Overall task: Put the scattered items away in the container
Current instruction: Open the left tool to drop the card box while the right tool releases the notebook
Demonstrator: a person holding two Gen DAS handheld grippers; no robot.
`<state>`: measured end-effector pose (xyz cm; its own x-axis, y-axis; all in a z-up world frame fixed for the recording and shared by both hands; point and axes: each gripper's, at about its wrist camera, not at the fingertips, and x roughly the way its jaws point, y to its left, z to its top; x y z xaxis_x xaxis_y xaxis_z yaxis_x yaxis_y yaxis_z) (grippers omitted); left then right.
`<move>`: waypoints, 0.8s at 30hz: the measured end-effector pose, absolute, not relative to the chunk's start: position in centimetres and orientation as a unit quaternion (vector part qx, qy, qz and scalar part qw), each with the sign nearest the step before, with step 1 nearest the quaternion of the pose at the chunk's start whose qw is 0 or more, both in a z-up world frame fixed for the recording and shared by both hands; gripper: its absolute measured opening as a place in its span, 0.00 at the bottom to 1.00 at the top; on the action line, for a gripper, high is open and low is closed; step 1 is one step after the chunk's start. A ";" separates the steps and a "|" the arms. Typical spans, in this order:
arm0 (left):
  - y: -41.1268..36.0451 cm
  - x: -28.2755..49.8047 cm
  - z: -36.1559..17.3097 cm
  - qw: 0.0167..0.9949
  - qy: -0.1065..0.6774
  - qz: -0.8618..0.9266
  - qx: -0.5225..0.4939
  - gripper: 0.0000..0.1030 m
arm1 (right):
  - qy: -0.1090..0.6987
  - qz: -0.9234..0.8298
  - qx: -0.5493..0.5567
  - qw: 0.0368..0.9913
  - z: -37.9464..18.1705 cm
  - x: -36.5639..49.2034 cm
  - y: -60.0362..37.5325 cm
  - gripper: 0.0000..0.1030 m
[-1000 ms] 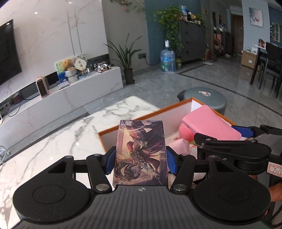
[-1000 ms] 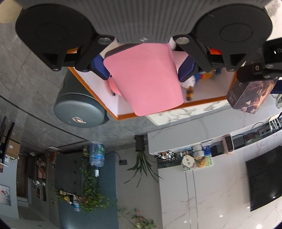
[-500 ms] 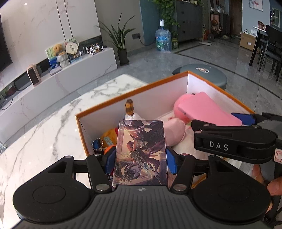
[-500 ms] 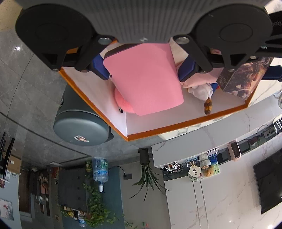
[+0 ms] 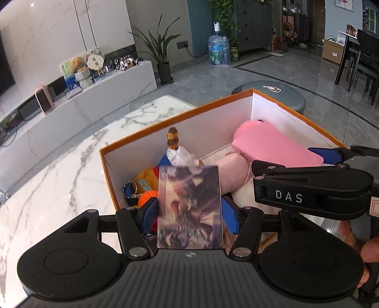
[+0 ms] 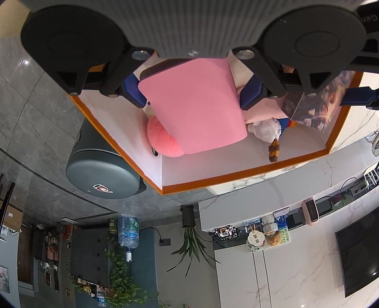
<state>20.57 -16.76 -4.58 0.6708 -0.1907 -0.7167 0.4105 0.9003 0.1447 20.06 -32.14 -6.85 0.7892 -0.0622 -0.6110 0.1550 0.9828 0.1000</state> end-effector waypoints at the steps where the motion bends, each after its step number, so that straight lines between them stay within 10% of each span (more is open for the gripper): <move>1: -16.8 20.5 -4.5 0.904 0.363 -0.166 0.154 0.66 | 0.320 -0.058 0.074 0.943 -6.8 20.1 -32.1 0.85; 24: -15.5 17.0 -0.5 0.925 0.306 -0.172 0.144 0.72 | 0.293 -0.065 0.080 0.951 -2.2 16.5 -31.6 0.84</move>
